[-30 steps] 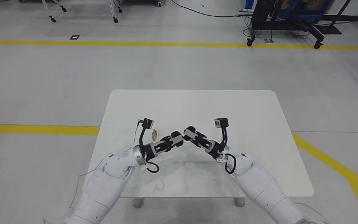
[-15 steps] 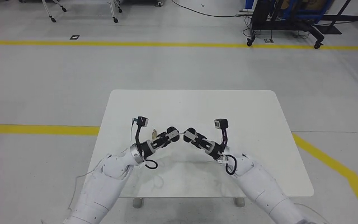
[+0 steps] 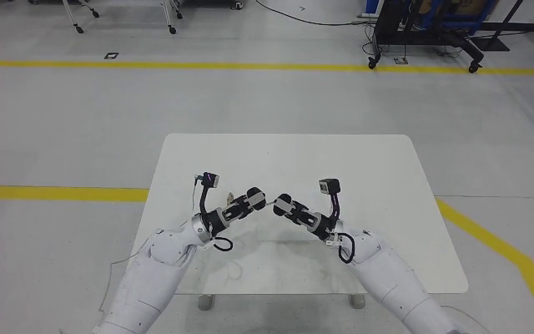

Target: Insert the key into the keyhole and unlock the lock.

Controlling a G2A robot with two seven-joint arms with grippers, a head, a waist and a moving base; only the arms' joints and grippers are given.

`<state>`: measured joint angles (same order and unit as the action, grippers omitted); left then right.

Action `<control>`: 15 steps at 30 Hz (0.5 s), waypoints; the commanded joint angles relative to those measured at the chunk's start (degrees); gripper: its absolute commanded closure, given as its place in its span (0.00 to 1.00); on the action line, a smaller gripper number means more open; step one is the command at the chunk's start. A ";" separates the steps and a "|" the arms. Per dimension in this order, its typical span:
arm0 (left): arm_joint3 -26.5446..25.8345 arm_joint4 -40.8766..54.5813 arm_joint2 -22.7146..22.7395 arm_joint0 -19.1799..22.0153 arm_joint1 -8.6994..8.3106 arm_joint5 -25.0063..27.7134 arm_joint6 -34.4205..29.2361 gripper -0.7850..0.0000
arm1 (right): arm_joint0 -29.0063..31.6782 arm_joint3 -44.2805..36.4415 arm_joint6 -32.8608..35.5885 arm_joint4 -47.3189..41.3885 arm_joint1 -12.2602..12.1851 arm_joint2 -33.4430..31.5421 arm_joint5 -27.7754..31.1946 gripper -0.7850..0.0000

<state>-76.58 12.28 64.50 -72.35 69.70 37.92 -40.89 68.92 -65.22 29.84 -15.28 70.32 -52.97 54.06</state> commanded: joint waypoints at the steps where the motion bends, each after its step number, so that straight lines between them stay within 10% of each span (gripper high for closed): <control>1: -0.01 0.14 -0.22 0.02 -0.03 0.23 -0.69 0.62 | 0.01 -0.17 0.01 0.03 0.03 -0.06 -0.05 1.00; 6: 0.12 0.28 -0.63 0.14 -0.08 0.47 -1.30 0.70 | -0.02 -0.23 0.17 -0.04 0.21 0.15 -0.32 1.00; 10: 0.15 -0.32 -1.08 0.21 -0.08 0.48 -1.35 1.00 | -0.11 -0.02 0.33 -0.22 0.41 0.48 -0.36 1.00; 15: 0.24 -1.62 -1.49 0.31 -0.08 0.48 -0.67 1.00 | -0.23 0.65 0.52 -0.41 0.56 0.55 -0.21 1.00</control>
<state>-76.34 10.88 63.05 -72.06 69.61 38.41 -41.77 68.71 -64.68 30.31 -15.67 70.87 -52.41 53.81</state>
